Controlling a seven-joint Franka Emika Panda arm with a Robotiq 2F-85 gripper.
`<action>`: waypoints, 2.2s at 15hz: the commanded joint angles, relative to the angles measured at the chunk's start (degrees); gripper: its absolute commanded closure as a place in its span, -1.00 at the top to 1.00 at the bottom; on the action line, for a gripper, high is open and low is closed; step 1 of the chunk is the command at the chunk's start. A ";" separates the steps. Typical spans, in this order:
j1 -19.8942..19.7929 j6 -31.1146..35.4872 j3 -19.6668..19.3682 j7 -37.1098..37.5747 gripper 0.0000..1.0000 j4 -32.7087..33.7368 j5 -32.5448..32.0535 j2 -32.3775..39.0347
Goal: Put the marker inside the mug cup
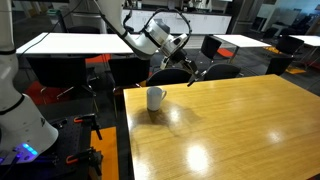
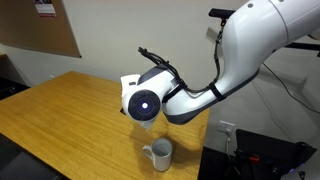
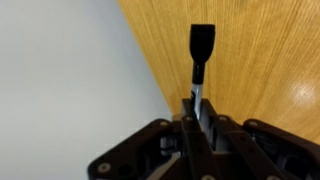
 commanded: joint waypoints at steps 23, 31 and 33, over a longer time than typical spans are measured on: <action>5.03 -30.42 9.17 34.93 -0.76 -3.52 -14.44 2.25; 7.56 -39.78 9.57 43.86 -0.94 -3.45 -15.79 3.29; 8.36 -44.91 10.21 48.28 -0.94 -3.44 -15.04 3.71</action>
